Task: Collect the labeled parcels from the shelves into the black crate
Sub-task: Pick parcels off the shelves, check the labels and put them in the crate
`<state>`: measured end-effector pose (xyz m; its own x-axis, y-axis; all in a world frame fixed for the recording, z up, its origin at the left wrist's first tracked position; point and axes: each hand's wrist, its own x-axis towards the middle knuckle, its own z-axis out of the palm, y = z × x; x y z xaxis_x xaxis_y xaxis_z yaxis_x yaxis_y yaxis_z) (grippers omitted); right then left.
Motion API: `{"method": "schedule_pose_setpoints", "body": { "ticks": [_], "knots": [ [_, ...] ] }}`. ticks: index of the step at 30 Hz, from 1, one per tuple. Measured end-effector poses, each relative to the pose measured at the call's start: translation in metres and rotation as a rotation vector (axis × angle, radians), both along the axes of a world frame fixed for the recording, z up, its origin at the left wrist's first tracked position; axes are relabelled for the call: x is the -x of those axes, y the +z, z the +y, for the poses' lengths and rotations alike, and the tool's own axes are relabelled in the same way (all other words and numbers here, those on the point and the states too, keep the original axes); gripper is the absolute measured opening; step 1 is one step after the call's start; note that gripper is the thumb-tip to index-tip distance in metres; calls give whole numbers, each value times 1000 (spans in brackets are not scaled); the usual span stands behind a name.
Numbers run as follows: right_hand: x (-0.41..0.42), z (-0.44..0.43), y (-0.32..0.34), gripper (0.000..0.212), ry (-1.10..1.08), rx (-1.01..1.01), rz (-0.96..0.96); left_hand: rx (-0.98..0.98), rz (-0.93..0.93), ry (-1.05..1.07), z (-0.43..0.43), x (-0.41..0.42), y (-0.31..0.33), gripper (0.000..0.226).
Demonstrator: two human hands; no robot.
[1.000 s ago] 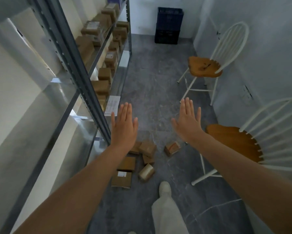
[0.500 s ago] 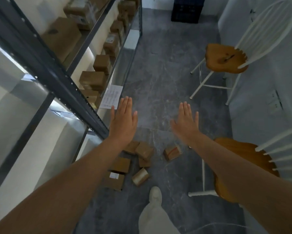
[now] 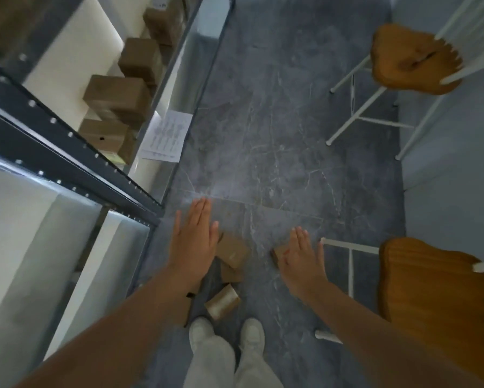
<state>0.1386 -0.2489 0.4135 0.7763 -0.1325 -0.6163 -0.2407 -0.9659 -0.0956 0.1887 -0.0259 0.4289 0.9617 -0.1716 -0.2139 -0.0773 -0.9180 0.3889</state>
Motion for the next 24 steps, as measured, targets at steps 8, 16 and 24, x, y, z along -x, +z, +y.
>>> {"method": "schedule_pose_setpoints", "body": {
  "ticks": [8,16,24],
  "knots": [
    [-10,35,-182,65,-26,-35,74,-36,160,58,23,7,-184,53],
    [-16,59,-362,71,-373,-354,129,70,347,123,15,-20,-365,53],
    [-42,73,-439,71,-1096,-806,257,482,731,499,-9,-25,-442,56]
  ]
}}
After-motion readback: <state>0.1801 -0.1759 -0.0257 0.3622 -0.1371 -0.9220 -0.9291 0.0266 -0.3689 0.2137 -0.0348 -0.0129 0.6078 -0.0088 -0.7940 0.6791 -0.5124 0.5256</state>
